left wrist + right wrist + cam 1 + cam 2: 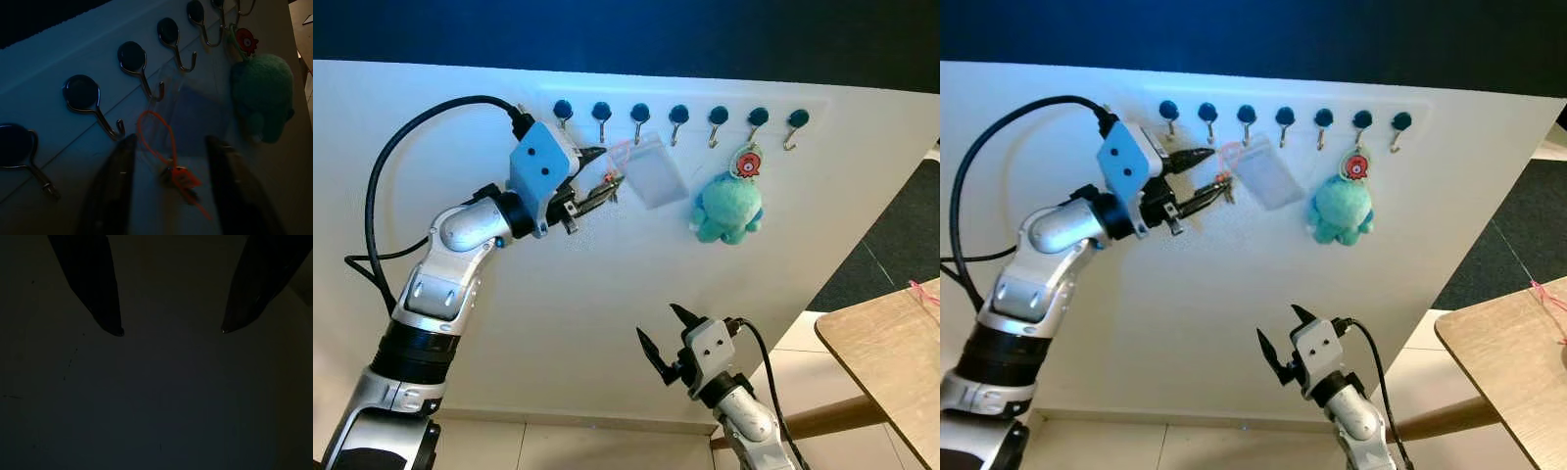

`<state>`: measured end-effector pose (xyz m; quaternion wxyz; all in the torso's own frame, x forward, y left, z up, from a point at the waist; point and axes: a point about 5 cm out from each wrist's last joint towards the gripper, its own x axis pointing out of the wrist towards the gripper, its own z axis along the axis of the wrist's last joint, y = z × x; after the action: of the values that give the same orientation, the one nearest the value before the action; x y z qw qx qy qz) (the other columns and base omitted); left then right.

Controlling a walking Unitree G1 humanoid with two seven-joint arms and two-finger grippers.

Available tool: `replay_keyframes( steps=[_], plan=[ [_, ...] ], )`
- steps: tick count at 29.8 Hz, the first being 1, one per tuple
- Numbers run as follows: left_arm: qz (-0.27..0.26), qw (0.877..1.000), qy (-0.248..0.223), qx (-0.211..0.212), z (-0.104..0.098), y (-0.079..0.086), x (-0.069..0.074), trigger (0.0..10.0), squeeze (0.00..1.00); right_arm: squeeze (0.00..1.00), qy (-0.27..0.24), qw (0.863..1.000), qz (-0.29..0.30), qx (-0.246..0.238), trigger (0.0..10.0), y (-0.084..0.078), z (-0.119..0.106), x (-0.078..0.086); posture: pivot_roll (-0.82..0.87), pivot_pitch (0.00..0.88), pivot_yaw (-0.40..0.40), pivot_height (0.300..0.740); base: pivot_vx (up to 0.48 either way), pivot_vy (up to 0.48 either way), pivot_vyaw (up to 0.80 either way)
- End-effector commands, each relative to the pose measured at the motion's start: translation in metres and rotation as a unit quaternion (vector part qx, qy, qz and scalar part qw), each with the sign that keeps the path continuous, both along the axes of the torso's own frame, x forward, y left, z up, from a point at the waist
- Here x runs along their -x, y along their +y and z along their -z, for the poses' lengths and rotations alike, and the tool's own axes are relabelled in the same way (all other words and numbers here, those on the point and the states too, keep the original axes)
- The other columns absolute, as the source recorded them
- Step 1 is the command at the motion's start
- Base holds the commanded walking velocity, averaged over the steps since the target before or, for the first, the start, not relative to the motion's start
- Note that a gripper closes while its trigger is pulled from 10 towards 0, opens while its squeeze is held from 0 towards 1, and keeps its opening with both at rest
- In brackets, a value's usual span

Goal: Hang keys on a hook

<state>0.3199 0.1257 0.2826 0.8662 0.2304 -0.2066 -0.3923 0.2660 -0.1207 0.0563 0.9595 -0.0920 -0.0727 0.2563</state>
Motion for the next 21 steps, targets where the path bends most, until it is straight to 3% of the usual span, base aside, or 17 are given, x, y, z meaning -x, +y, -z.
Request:
replay_keyframes(
  steps=[1, 3, 4, 10, 14, 15, 16, 17, 18, 21],
  plan=[
    [0.000, 1.000, -0.002, 0.007, 0.000, -0.001, 0.001, 10.0, 1.00, 0.00, 0.005, 1.000, -0.003, 0.004, 10.0, 0.002, 0.001, 0.000, 0.06, 0.060, -0.028, 0.740, 0.000, 0.000, 0.00],
    [-0.002, 1.000, -0.003, 0.005, 0.001, -0.001, 0.001, 10.0, 1.00, 0.00, 0.005, 1.000, -0.003, 0.004, 10.0, 0.002, 0.001, 0.000, 0.06, 0.060, -0.028, 0.740, 0.000, 0.000, 0.00],
    [0.000, 1.000, 0.000, 0.004, 0.001, -0.001, 0.002, 10.0, 0.00, 0.00, 0.005, 1.000, -0.003, 0.004, 10.0, 0.002, 0.001, 0.000, 0.06, 0.059, -0.028, 0.740, 0.000, 0.000, 0.00],
    [0.026, 0.999, 0.034, 0.000, 0.007, 0.001, 0.006, 10.0, 0.00, 0.00, 0.006, 1.000, -0.002, 0.003, 10.0, 0.002, 0.001, 0.000, 0.06, 0.060, -0.025, 0.740, 0.000, 0.000, 0.00],
    [0.024, 0.996, 0.041, 0.079, -0.003, 0.012, 0.006, 10.0, 0.00, 0.00, 0.006, 1.000, 0.000, 0.003, 10.0, 0.001, 0.002, 0.001, 0.06, 0.061, -0.025, 0.740, 0.000, 0.000, 0.00],
    [0.024, 0.996, 0.041, 0.079, -0.003, 0.012, 0.006, 10.0, 0.00, 0.00, 0.006, 1.000, 0.000, 0.003, 10.0, 0.001, 0.002, 0.001, 0.06, 0.061, -0.025, 0.740, 0.000, 0.000, 0.00],
    [0.019, 0.993, 0.039, 0.111, -0.009, 0.017, 0.005, 10.0, 0.00, 0.00, 0.007, 1.000, 0.000, 0.004, 10.0, 0.001, 0.003, 0.001, 0.06, 0.062, -0.025, 0.740, 0.000, 0.000, 0.00],
    [0.019, 0.993, 0.039, 0.111, -0.009, 0.017, 0.005, 10.0, 0.00, 0.00, 0.007, 1.000, 0.000, 0.004, 10.0, 0.001, 0.003, 0.001, 0.06, 0.062, -0.025, 0.740, 0.000, 0.000, 0.00],
    [0.015, 0.988, 0.032, 0.153, -0.017, 0.025, 0.005, 10.0, 0.00, 0.00, 0.008, 1.000, 0.001, 0.004, 10.0, 0.000, 0.003, 0.002, 0.06, 0.062, -0.026, 0.740, 0.000, 0.000, 0.00],
    [0.017, 0.984, 0.028, 0.176, -0.021, 0.027, 0.006, 10.0, 0.00, 0.00, 0.008, 1.000, 0.001, 0.004, 10.0, 0.000, 0.003, 0.001, 0.06, 0.063, -0.027, 0.740, 0.000, 0.000, 0.00]
  ],
)
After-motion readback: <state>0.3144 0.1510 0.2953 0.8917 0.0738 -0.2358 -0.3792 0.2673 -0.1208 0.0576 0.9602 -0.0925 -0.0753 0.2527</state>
